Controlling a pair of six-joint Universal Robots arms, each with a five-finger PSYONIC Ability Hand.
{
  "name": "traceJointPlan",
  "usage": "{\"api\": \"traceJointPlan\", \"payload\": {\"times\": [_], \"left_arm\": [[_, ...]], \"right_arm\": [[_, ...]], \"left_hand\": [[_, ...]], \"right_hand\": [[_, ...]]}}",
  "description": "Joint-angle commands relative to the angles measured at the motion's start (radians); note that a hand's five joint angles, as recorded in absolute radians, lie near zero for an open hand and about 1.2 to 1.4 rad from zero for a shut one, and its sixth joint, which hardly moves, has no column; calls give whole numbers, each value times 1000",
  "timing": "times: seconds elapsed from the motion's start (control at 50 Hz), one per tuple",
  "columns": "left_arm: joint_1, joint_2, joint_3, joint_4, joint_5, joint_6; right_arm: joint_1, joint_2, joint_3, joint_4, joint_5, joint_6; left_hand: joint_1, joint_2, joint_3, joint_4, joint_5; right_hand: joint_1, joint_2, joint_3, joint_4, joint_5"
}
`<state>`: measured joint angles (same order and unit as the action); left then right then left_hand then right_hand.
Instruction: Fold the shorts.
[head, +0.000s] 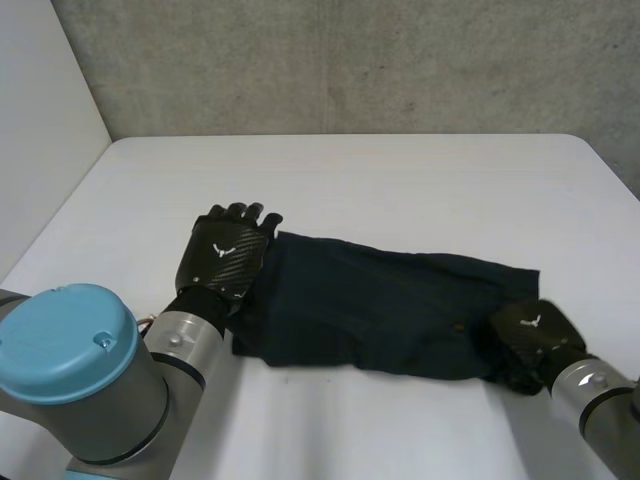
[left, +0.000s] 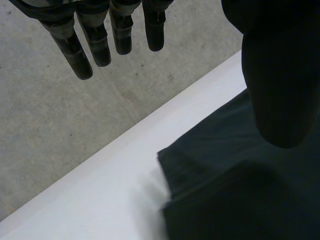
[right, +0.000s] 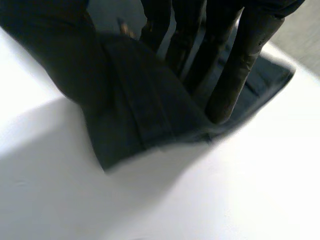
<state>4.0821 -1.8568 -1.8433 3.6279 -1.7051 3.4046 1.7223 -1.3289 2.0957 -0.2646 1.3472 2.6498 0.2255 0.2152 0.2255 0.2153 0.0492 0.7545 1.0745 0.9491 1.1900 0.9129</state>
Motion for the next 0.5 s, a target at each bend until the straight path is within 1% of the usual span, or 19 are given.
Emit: {"api": "traceJointPlan", "payload": {"times": [0.02,0.04,0.06,0.1,0.12,0.14,0.18,0.24,0.26,0.28,0.32,0.34,0.4,0.42,0.48,0.5], "left_arm": [[1,19,-5,0,-4,-1],[1,22,-5,0,-4,-1],[1,25,-5,0,-4,-1],[1,31,-7,0,-4,-1],[1,33,-7,0,-5,-1],[1,33,-7,0,-5,-1],[1,37,-7,0,-5,-1],[6,50,-8,0,-7,-2],[7,53,-8,0,-7,-2],[9,53,-8,0,-7,-2],[15,56,-8,0,-7,-2],[15,57,-8,-2,-7,-2],[18,62,-10,0,-7,-2],[18,62,-11,0,-7,-2],[18,64,-13,1,-7,-2],[18,65,-13,1,-7,-1]], "right_arm": [[-30,-177,-20,50,7,-189],[-32,-194,-31,62,7,-223],[-27,-225,-58,88,7,-294],[-26,-242,-91,116,10,-371],[-24,-249,-130,148,15,-439],[-21,-248,-150,160,16,-461],[-14,-242,-199,185,26,-494],[40,-205,-311,228,70,-504],[65,-191,-342,234,75,-504],[121,-156,-399,245,69,-510],[189,-119,-454,249,56,-513],[256,-72,-506,254,35,-521],[342,3,-563,269,-20,-542],[386,52,-592,287,-66,-566],[433,134,-620,321,-152,-623],[457,190,-637,343,-213,-667]], "left_hand": [[-18,-8,-18,-8,-16],[-18,-8,-18,-8,-16],[-18,-8,-18,-8,-16],[-18,-8,-18,-8,-16],[-18,-8,-18,-8,-16],[-18,-8,-18,-8,-16],[-18,-8,-18,-8,-16],[-18,-8,-18,-8,-16],[-18,-8,-18,-8,-16],[-18,-8,-18,-8,-16],[-15,-5,-15,-5,-13],[-15,-5,-15,-5,-13],[-18,-8,-18,-8,-16],[-18,-8,-18,-8,-16],[-18,-8,-18,-8,-16],[-18,-8,-18,-8,-16]], "right_hand": [[642,322,447,206,309],[642,322,447,206,309],[642,322,447,206,309],[642,322,447,206,309],[642,322,447,206,309],[642,322,447,206,309],[642,322,447,206,309],[642,322,447,206,309],[642,322,447,206,309],[642,322,447,206,309],[642,322,447,206,309],[642,322,447,206,309],[642,322,447,206,309],[642,322,447,206,309],[642,322,447,206,309],[642,322,447,206,309]]}}
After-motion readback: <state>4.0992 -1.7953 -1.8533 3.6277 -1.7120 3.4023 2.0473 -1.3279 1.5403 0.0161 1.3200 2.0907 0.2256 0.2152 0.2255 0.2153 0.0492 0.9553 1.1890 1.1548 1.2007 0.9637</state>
